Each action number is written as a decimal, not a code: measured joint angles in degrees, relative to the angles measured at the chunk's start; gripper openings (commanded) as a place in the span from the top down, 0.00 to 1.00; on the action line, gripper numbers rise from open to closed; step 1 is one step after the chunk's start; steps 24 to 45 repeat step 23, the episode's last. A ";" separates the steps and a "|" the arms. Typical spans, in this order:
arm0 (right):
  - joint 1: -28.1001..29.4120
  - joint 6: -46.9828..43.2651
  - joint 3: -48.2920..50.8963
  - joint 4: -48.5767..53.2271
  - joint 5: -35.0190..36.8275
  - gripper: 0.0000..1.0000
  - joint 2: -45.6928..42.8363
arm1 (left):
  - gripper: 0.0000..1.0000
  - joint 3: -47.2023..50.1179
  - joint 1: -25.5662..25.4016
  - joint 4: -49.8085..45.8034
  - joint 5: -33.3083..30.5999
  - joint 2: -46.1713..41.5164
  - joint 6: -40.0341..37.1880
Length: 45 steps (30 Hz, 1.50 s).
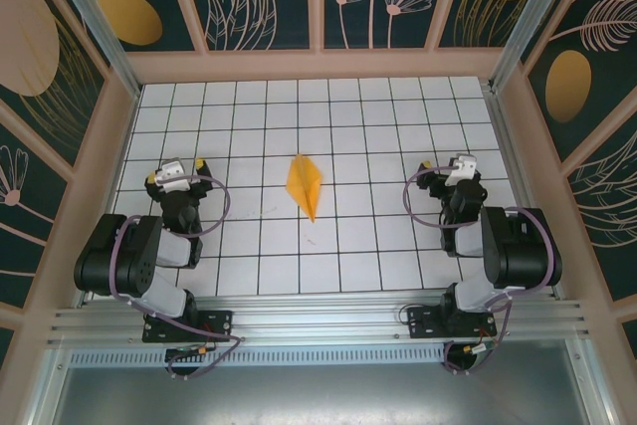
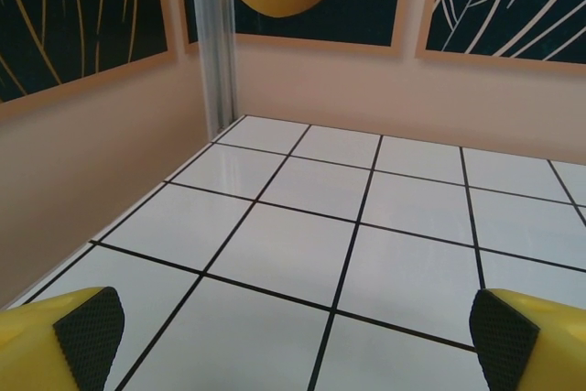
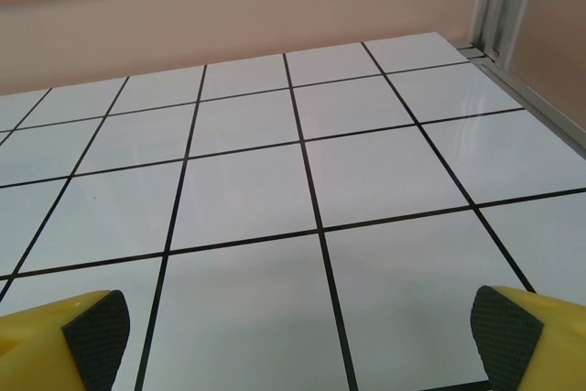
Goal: Fold a paper plane with a square sheet of paper (pick it up from the middle)
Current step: Reset both arms
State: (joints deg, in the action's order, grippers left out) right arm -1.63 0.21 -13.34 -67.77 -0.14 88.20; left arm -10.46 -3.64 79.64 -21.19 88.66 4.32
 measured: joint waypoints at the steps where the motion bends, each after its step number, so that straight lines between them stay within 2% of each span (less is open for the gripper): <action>1: 0.00 0.09 -0.02 -0.15 0.02 0.01 0.00 | 0.01 0.00 0.00 0.09 0.31 0.00 0.00; 45: 0.00 0.13 0.00 -0.61 0.04 0.01 0.00 | 0.02 0.00 0.00 0.24 1.51 0.00 0.00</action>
